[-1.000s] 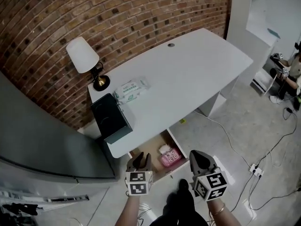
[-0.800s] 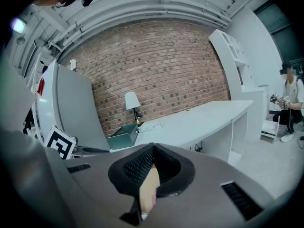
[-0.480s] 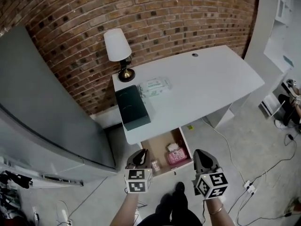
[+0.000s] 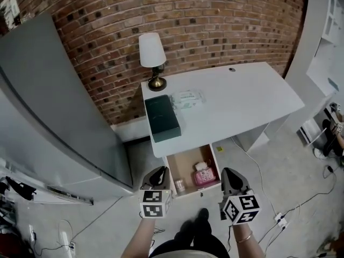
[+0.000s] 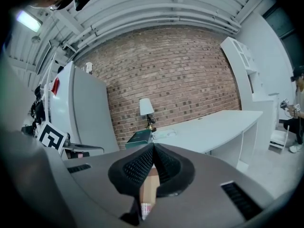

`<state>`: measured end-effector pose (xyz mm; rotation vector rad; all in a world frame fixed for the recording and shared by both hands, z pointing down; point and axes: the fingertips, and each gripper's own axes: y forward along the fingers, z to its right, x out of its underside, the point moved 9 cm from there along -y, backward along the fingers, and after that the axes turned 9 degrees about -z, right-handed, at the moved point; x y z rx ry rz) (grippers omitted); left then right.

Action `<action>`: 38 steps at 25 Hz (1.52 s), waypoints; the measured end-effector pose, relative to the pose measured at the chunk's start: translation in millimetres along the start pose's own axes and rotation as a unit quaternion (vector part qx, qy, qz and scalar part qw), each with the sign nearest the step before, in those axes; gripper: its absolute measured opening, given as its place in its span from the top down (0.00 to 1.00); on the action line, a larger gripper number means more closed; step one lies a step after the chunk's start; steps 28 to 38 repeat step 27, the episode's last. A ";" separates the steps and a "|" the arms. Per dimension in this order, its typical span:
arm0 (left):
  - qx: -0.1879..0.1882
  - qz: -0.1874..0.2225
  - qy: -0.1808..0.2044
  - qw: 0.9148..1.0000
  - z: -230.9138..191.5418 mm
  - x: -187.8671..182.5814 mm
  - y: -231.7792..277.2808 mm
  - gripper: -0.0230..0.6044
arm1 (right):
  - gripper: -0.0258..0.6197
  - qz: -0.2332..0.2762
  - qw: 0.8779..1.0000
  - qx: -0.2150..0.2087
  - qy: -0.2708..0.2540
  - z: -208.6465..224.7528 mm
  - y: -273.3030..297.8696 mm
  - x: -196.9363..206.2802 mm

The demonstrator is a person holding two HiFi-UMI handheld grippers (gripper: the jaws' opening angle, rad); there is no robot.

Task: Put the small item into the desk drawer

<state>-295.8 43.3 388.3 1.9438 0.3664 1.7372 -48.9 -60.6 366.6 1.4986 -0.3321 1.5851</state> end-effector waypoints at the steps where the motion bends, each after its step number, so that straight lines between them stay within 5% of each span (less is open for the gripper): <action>1: 0.000 0.002 0.000 1.000 -1.5 0.8 -4.5 0.89 | 0.95 0.002 1.000 0.000 0.000 -2.6 -1.7 -0.6; 38: -0.001 0.025 -0.003 1.000 -14.2 12.8 -52.6 0.89 | 0.95 0.000 1.000 -0.006 -0.019 -36.8 -19.9 6.2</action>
